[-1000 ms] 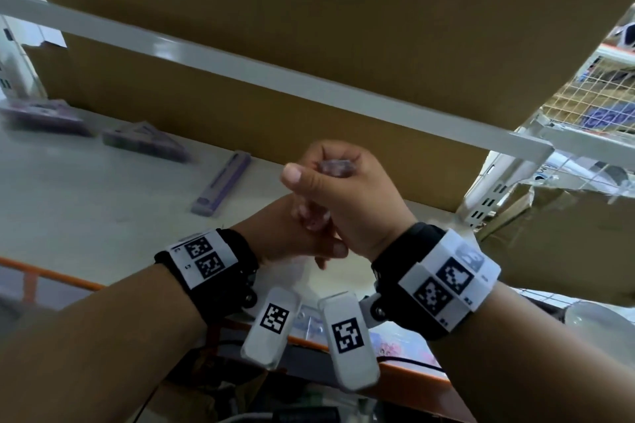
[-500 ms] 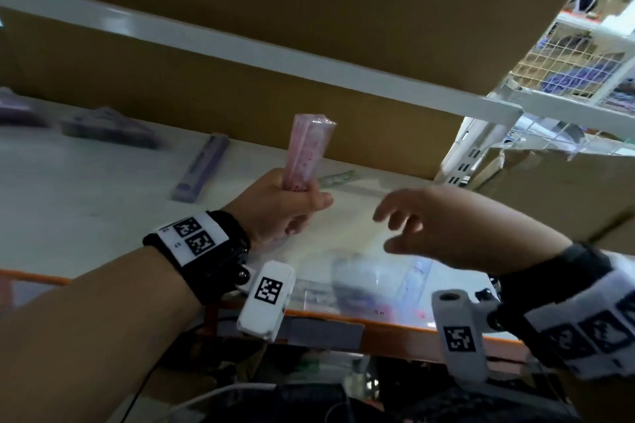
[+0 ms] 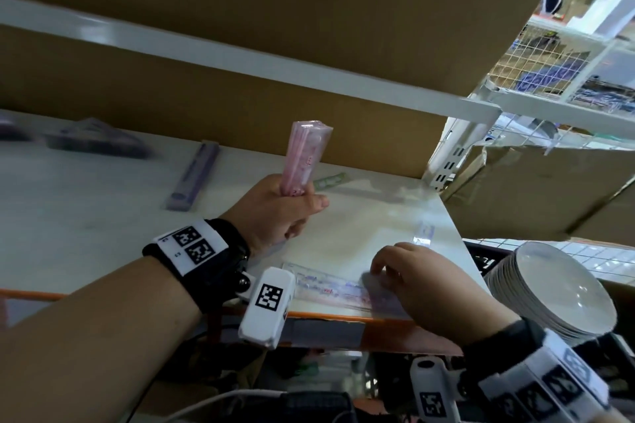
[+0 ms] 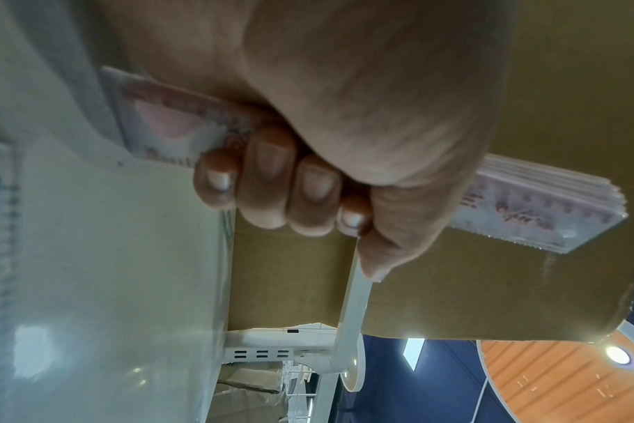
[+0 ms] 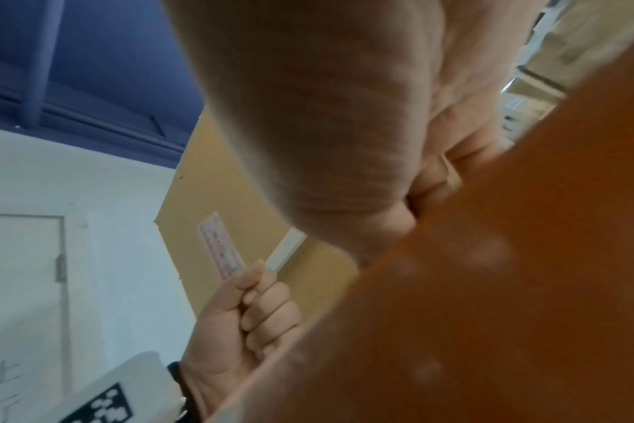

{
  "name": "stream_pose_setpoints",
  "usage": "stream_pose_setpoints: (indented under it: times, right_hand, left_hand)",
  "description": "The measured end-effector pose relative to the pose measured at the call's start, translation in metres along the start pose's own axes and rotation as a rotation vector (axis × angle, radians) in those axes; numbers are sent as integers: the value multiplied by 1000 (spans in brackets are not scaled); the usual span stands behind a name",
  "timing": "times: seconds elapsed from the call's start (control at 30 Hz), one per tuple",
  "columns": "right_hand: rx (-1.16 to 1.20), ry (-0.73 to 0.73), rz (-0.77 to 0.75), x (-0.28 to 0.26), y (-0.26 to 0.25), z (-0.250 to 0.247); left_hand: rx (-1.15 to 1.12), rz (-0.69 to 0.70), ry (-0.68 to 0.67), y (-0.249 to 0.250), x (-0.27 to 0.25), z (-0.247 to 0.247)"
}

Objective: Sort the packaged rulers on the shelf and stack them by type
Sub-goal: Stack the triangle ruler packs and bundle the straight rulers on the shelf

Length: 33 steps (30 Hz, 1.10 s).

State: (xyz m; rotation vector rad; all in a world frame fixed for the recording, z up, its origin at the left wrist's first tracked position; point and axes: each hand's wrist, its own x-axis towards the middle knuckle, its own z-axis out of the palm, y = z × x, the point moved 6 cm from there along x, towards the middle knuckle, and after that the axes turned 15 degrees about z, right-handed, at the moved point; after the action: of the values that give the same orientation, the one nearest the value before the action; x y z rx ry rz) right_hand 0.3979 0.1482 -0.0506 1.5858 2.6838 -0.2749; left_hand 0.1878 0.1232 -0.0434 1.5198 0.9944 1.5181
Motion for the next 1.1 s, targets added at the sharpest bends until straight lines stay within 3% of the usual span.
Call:
stream_pose_setpoints:
  times: [0.1,0.23,0.47,0.6,0.8,0.9,1.1]
  right_hand:
    - [109,72,-52,-8,-3,-1]
    - [160,-35,-133,-14,-6,1]
    - [191,71,22,2,-1,-5]
    - [503,59,97,7,14,-15]
    - [1300,148,125,23,19,-46]
    - [1449,135,63,35,4,-60]
    - [1499,140,-113,62,-43,-65]
  left_hand:
    - [5,3,6,1,-1,0]
    - [27,-6,30,3,-2,-3]
    - [-88,-35,84,-9,-1,-6]
    - [-144,-57,113,-18,1,-9]
    - [-226,-30,163,-21,3,-10]
    - [-251,-24,158,-20,2,-9]
    - [-243,-17,109,-14,1,-6]
